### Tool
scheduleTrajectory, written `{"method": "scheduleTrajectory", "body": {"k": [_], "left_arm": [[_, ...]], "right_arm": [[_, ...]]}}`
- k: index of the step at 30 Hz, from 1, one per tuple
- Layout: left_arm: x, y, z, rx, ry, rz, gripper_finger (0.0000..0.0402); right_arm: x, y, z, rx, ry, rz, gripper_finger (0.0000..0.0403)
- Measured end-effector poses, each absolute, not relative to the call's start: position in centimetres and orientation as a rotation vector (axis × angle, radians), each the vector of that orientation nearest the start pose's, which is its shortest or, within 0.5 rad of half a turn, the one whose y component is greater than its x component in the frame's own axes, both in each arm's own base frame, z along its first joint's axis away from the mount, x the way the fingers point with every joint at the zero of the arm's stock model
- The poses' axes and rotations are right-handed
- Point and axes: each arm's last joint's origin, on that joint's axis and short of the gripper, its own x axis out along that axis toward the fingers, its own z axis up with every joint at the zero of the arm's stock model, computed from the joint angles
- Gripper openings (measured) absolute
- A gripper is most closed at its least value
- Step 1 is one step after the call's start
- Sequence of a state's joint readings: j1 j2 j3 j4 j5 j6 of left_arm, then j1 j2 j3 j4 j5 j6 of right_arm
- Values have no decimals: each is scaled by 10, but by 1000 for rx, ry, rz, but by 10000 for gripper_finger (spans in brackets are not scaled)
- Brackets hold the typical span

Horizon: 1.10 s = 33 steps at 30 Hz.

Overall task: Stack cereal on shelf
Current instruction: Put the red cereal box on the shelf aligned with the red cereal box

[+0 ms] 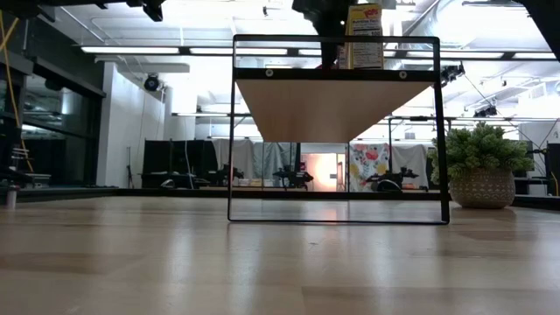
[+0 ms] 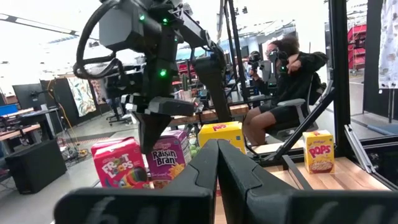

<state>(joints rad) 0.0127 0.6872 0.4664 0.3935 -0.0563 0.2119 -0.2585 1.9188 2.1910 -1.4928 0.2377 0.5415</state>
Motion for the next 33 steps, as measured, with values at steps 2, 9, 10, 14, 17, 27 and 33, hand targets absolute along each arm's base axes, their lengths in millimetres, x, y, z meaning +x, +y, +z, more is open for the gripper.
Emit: {"method": "scheduleTrajectory", "body": {"k": [2, 9, 10, 14, 17, 27, 33], "left_arm": [[163, 4, 292, 208, -165, 87, 0], [163, 4, 292, 208, -164, 87, 0], [163, 4, 292, 208, -164, 86, 0], [163, 4, 292, 208, -164, 87, 0], [163, 4, 292, 208, -164, 87, 0], [163, 4, 292, 208, -155, 86, 0], [163, 4, 292, 208, -155, 86, 0]], "right_arm": [[350, -102, 384, 477, 1079, -760, 0], [357, -105, 384, 467, 1024, -748, 0], [358, -106, 384, 466, 1019, -748, 0], [361, -108, 386, 440, 977, -775, 0], [363, -110, 386, 422, 942, -798, 0], [369, -106, 391, 444, 918, -609, 0], [361, -102, 387, 489, 1018, -582, 0]]}}
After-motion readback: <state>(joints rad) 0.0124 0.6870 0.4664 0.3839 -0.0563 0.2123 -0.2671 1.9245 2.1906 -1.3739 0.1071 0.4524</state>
